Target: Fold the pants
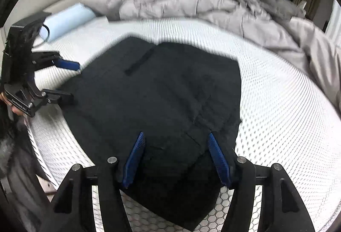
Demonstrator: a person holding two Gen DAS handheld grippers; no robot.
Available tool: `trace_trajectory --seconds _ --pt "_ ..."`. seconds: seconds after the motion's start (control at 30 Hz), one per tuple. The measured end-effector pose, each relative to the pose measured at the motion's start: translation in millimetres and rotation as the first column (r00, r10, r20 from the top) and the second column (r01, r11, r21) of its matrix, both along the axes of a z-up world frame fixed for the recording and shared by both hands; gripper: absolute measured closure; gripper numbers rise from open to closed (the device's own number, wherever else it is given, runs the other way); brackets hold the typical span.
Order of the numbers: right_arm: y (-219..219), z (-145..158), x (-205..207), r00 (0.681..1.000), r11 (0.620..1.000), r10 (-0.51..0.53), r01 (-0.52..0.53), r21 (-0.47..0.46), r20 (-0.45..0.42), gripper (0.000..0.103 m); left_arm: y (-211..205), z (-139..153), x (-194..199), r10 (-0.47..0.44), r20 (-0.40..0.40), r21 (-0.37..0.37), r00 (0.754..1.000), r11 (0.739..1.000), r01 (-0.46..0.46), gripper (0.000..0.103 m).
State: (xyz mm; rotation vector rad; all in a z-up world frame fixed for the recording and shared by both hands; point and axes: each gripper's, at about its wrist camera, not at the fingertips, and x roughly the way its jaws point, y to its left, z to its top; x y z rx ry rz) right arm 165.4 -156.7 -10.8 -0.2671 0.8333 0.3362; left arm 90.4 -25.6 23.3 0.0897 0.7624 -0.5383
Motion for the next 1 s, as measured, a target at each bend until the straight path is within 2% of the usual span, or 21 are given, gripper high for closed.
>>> trace_trajectory --seconds 0.03,0.07,0.1,0.17,0.23,0.3,0.37,0.43,0.47,0.53,0.63,0.7,0.8,0.83,0.9,1.0 --pt "4 3 1 1.000 1.000 0.010 -0.010 0.016 0.021 0.025 -6 1 6 -0.009 0.000 -0.005 1.000 1.000 0.009 0.017" --pt "12 5 3 0.999 0.999 0.024 -0.026 0.035 0.043 0.024 -13 -2 15 -0.017 -0.011 0.007 1.000 1.000 0.017 0.017" --pt "22 0 11 0.999 0.998 0.034 -0.035 0.044 0.033 0.024 -18 -7 24 -0.011 -0.023 0.029 1.000 1.000 0.011 0.017" --pt "38 -17 30 0.999 0.999 0.025 -0.024 0.026 -0.021 0.024 -23 -24 46 0.060 -0.064 0.080 0.996 0.995 -0.055 0.018" --pt "47 -41 49 0.996 0.998 0.040 -0.044 -0.048 -0.079 0.026 -17 -38 58 0.078 -0.098 0.088 0.992 0.994 -0.069 0.021" --pt "37 -50 58 0.991 0.998 0.051 -0.053 -0.020 -0.121 0.031 -7 -37 54 0.064 -0.088 0.082 0.994 0.995 -0.057 0.021" --pt "21 -40 54 0.994 0.998 0.023 -0.029 -0.051 -0.109 0.063 7 -36 49 0.080 -0.097 0.064 0.992 0.995 -0.074 0.021" --pt "2 -31 48 0.995 0.997 -0.014 0.007 -0.072 -0.094 0.081 18 -37 46 0.104 -0.116 0.046 0.988 0.994 -0.100 0.026" --pt "-10 -26 46 0.995 0.999 -0.038 0.036 -0.026 -0.094 0.081 16 -35 48 0.111 -0.116 0.044 0.987 0.993 -0.107 0.029" --pt "-14 -16 41 0.995 0.998 -0.056 0.057 0.011 -0.078 0.081 20 -26 49 0.107 -0.112 0.018 0.988 0.994 -0.105 0.045" --pt "-3 5 37 0.999 0.995 -0.044 0.045 0.092 -0.010 0.075 20 -6 54 0.142 -0.071 -0.029 0.987 0.989 -0.144 0.045" --pt "11 7 52 0.997 0.991 -0.076 0.075 0.112 0.003 0.073 17 -6 75 0.179 -0.088 -0.036 0.980 0.983 -0.183 0.047" --pt "32 -15 83 0.994 0.993 -0.095 0.098 0.059 -0.047 0.073 15 -28 111 0.263 -0.146 0.009 0.954 0.964 -0.265 0.069" --pt "41 -26 89 0.992 0.995 -0.094 0.097 0.033 -0.082 0.073 20 -38 118 0.281 -0.171 0.006 0.944 0.959 -0.284 0.073" --pt "40 -42 92 0.988 0.996 -0.092 0.090 -0.027 -0.122 0.074 30 -40 118 0.265 -0.173 -0.021 0.949 0.962 -0.272 0.078" --pt "21 -39 77 0.988 0.980 -0.140 0.129 -0.153 -0.063 0.074 43 -37 112 0.300 -0.150 0.011 0.942 0.953 -0.302 0.078"
